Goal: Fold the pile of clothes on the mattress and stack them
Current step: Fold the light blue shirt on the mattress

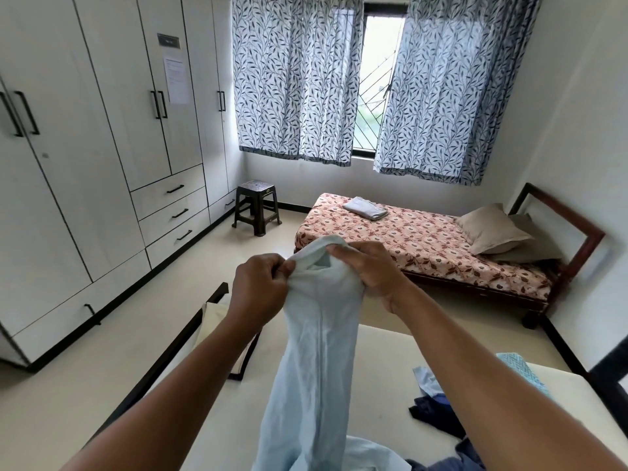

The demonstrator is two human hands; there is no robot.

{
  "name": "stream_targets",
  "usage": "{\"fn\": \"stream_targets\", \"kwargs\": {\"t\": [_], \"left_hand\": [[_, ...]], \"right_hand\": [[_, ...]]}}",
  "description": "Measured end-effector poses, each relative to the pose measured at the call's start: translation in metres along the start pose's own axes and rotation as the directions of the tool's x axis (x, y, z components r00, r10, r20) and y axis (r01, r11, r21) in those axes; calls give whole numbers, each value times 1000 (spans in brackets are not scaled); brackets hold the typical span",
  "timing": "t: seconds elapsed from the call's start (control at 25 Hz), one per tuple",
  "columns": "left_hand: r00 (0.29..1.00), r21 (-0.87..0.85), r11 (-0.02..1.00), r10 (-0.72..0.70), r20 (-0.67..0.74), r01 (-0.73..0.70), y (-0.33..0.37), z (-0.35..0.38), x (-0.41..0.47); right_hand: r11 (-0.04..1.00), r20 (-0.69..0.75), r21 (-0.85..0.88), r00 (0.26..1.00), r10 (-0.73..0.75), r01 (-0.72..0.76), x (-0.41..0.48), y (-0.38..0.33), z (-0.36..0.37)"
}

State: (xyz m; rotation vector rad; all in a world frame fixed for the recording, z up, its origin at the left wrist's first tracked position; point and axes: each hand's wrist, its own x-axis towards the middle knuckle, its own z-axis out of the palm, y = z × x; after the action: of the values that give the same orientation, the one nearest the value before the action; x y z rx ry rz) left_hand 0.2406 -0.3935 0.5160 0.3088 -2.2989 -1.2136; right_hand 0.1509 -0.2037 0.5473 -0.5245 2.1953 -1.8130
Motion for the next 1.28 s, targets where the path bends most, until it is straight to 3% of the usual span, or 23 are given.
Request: {"fn": "stream_targets", "kwargs": {"t": [0.12,0.24,0.28,0.36,0.44,0.48,0.6,0.68,0.88,1.04,1.28], "left_hand": [[1000,29,1000,4,-24,-3,-6,-1,-1],[1000,85,996,-18,-25,20,-12,5,-7],[997,112,993,26,-67,-19,-10,6,-10],[955,129,966,243,-170,-223,0,8,-15],[885,100,897,441,-151,-431,6,11,-15],[882,78,888,460,-100,-454,9,12,-14],[960,134,951,270,75,-278,3,19,-2],[975,96,984,134,177,-153,-3,16,10],[919,-131,991,29,394,25,1,7,18],[811,-193,948,-98,577,252,2,2,27],[910,-228,956,-80,407,186,-2,11,25]], "right_hand": [[987,134,109,986,102,-117,-1,5,-9],[979,153,151,981,116,-139,-2,13,-6],[988,127,115,988,92,-107,-2,15,-2],[999,81,30,996,27,-29,1,18,5],[999,72,15,997,-33,32,3,18,10],[998,62,23,996,-60,59,3,17,12],[993,-9,89,997,-73,74,9,18,14],[992,-68,121,997,-36,44,13,21,16],[943,-77,330,995,66,-37,15,24,16],[971,-59,239,998,32,-17,11,25,11],[997,-164,-30,984,-68,64,0,30,13]]}}
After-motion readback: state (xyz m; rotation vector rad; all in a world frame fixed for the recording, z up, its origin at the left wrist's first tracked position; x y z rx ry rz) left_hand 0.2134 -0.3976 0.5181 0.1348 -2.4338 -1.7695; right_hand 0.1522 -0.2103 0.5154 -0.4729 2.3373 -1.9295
